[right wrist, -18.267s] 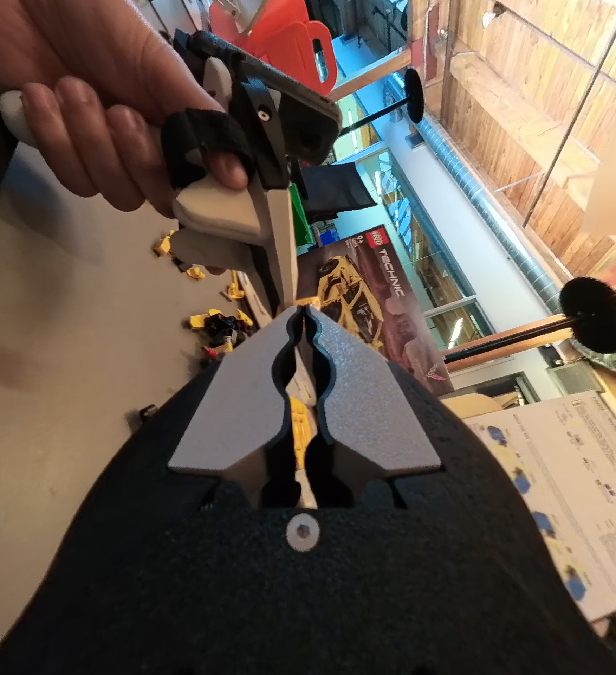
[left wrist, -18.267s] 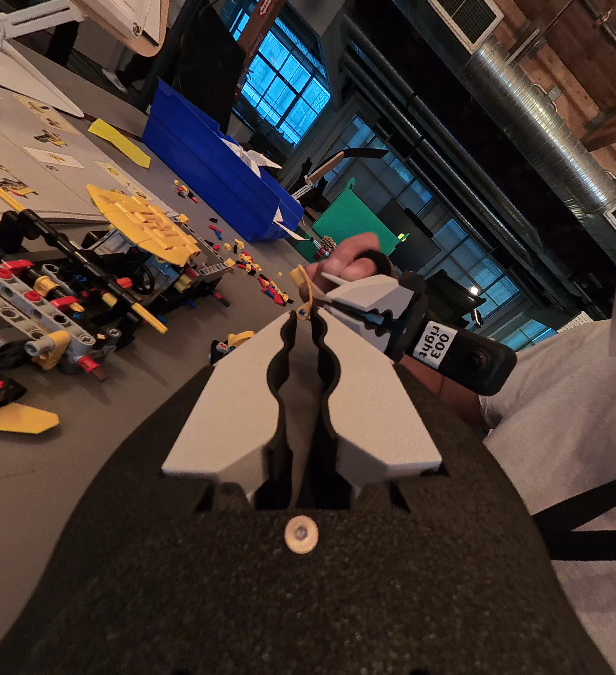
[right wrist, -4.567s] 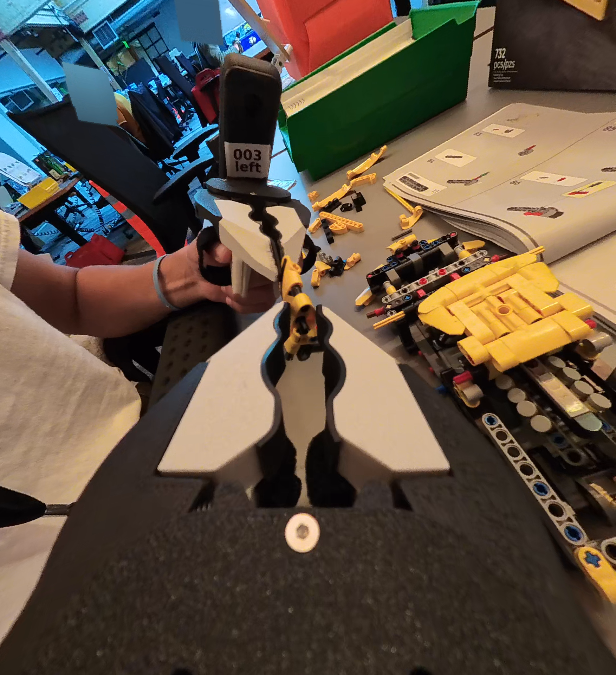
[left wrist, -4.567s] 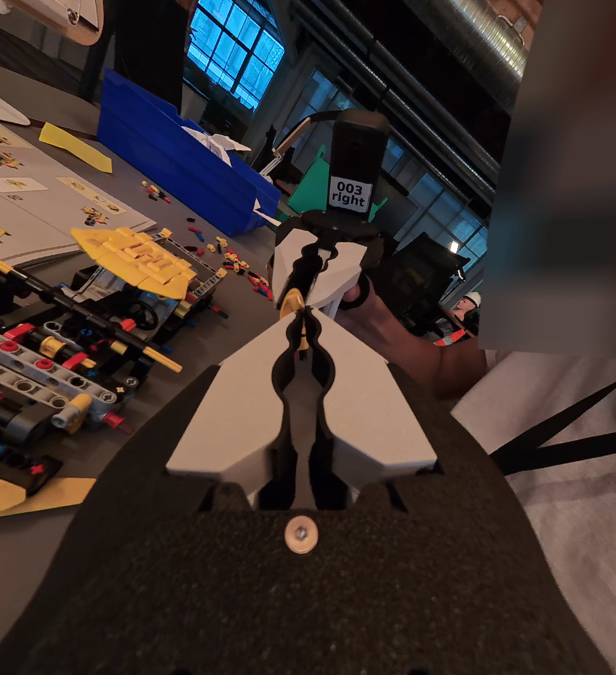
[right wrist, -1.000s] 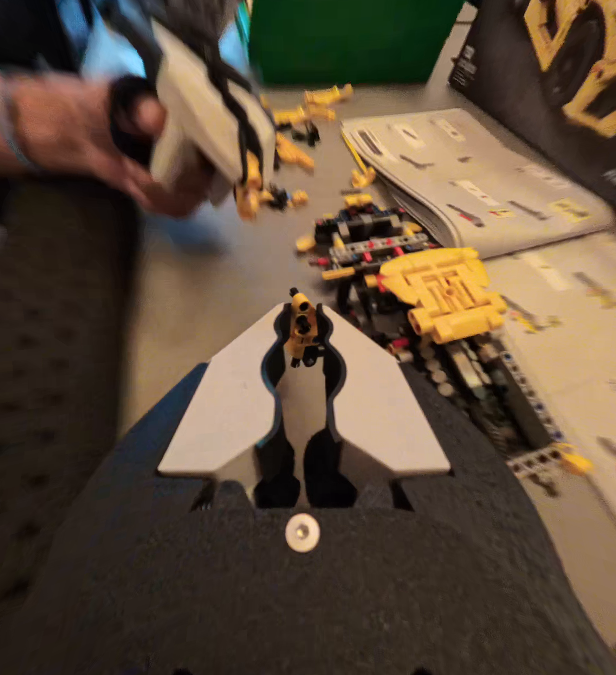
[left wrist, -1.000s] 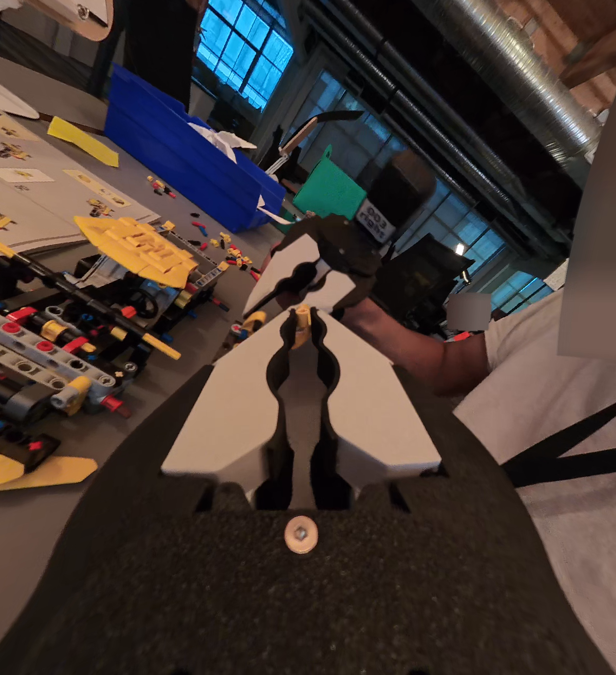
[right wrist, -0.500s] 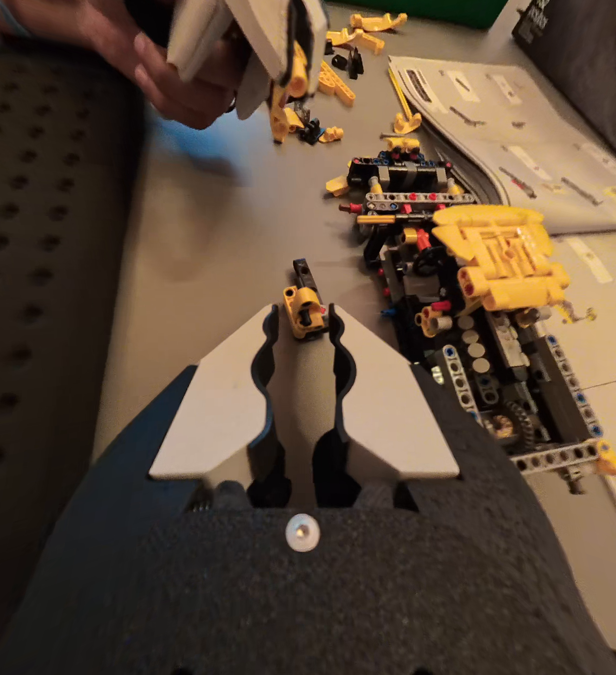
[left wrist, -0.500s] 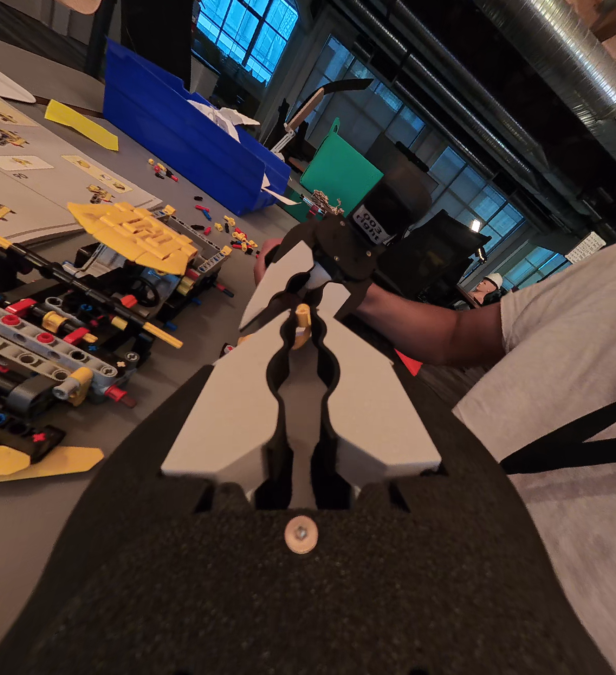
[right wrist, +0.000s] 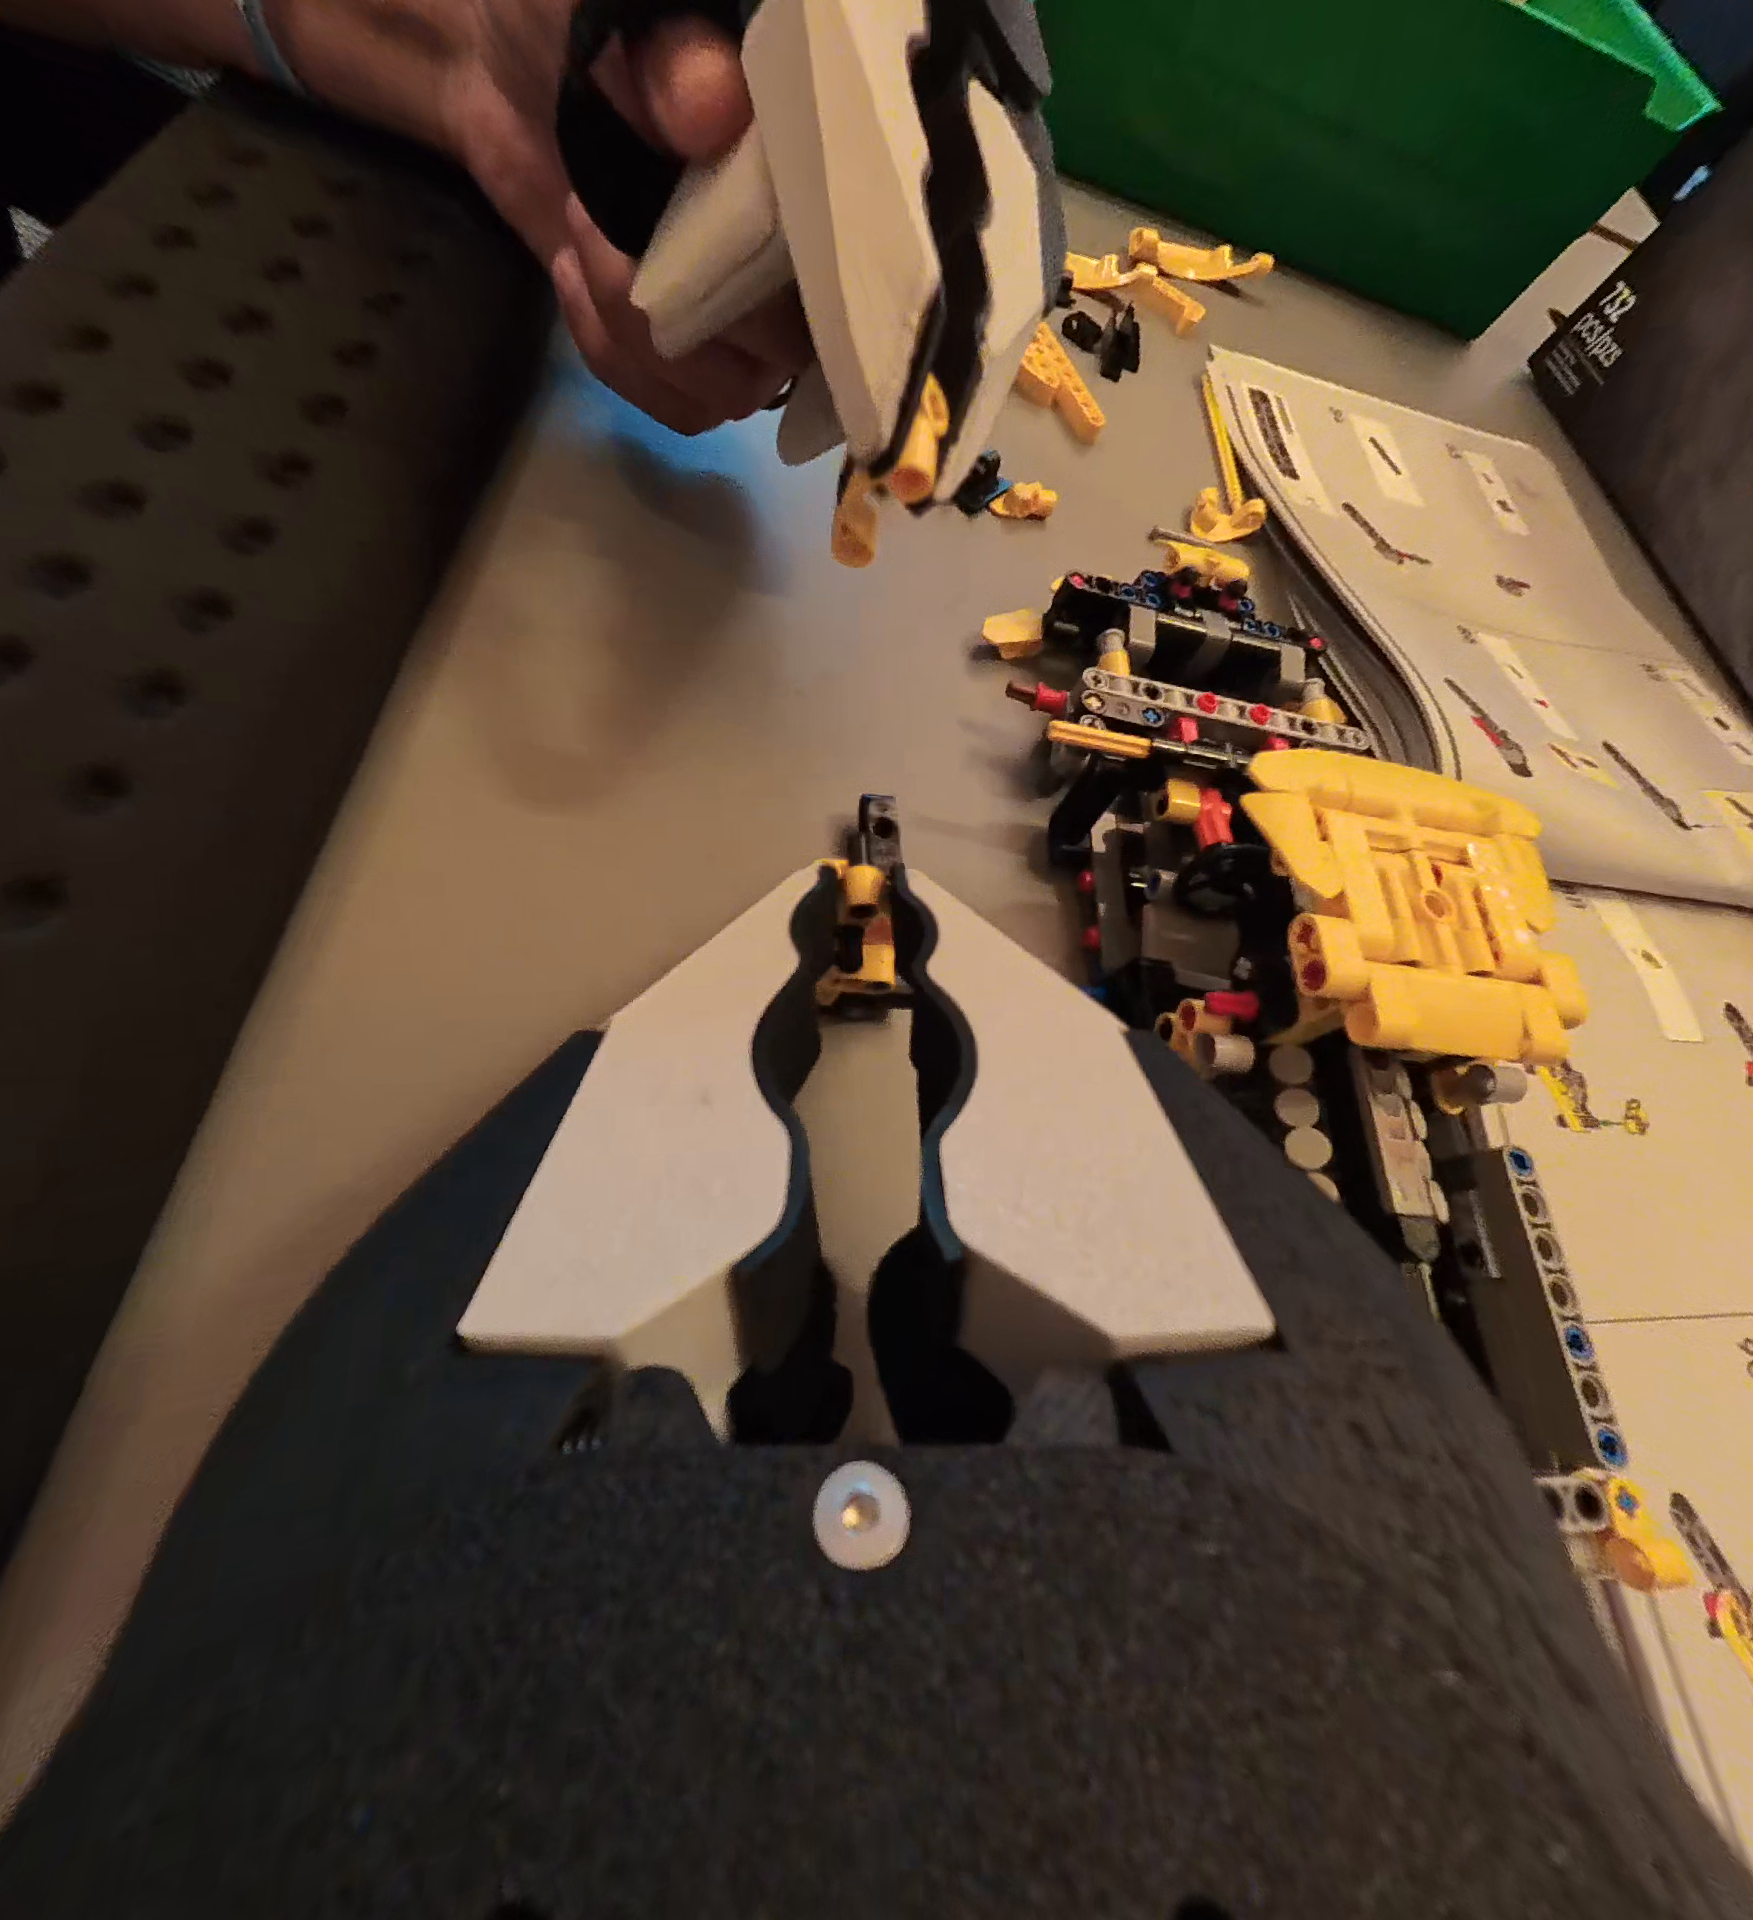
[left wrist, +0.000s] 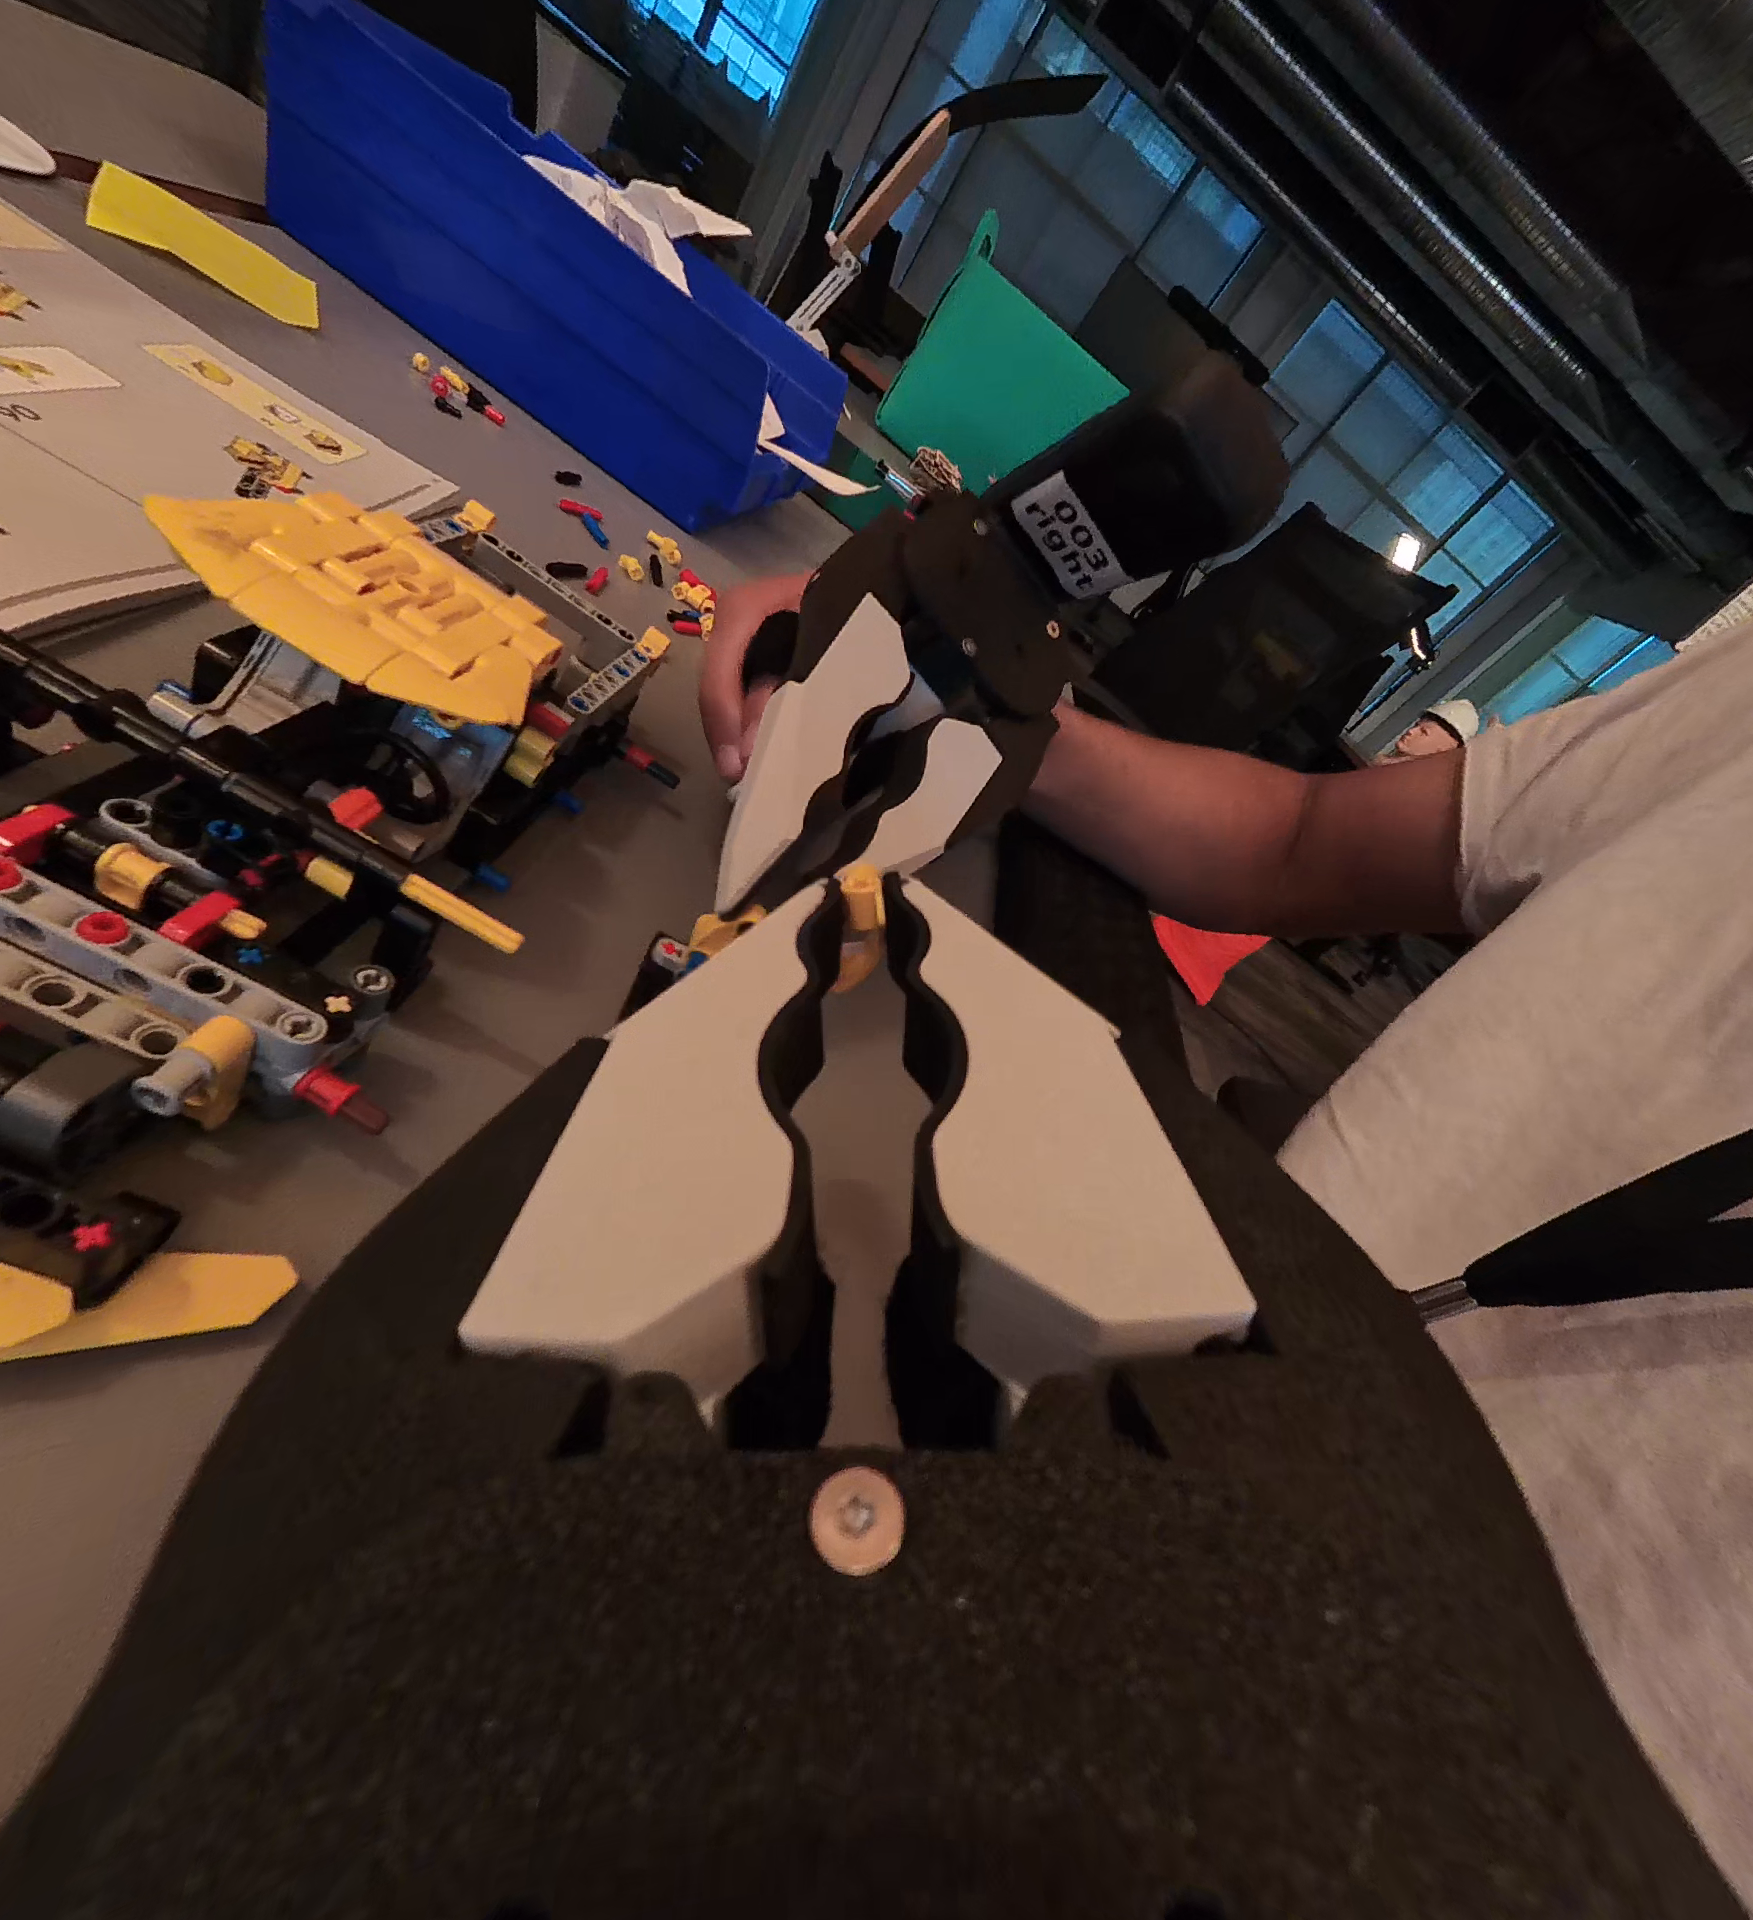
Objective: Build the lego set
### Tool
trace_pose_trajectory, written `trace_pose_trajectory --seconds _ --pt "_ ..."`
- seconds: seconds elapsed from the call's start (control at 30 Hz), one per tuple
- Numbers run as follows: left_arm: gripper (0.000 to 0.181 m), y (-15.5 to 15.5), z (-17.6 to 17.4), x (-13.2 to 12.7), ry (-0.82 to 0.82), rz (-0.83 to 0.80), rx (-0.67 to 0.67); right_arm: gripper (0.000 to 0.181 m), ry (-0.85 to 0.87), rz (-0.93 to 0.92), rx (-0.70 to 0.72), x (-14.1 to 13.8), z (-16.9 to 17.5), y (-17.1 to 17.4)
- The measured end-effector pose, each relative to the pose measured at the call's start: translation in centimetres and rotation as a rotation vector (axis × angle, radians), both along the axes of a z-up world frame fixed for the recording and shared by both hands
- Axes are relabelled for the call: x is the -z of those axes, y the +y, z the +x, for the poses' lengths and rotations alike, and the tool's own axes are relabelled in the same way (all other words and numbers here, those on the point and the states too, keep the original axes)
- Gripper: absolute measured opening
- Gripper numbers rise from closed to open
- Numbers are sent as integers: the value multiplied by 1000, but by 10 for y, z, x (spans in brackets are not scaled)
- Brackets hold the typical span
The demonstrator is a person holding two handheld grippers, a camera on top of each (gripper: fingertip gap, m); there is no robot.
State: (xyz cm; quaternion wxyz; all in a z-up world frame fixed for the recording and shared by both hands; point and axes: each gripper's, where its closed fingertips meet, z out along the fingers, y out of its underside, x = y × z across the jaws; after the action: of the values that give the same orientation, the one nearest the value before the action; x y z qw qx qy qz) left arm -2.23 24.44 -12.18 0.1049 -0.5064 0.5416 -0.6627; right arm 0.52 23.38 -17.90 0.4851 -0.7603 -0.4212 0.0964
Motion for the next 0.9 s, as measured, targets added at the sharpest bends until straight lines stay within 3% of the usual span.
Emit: trace_pose_trajectory --seconds 0.33,0.73,0.9 --pt "7 1 -1 0 -6 9 -9 11 -67 75 14 -1 6 2" --pt "7 -1 0 4 16 22 -1 13 -115 18 24 7 3 6" --pt "7 1 -3 -3 -43 64 -15 13 248 -151 26 -33 -24 7"
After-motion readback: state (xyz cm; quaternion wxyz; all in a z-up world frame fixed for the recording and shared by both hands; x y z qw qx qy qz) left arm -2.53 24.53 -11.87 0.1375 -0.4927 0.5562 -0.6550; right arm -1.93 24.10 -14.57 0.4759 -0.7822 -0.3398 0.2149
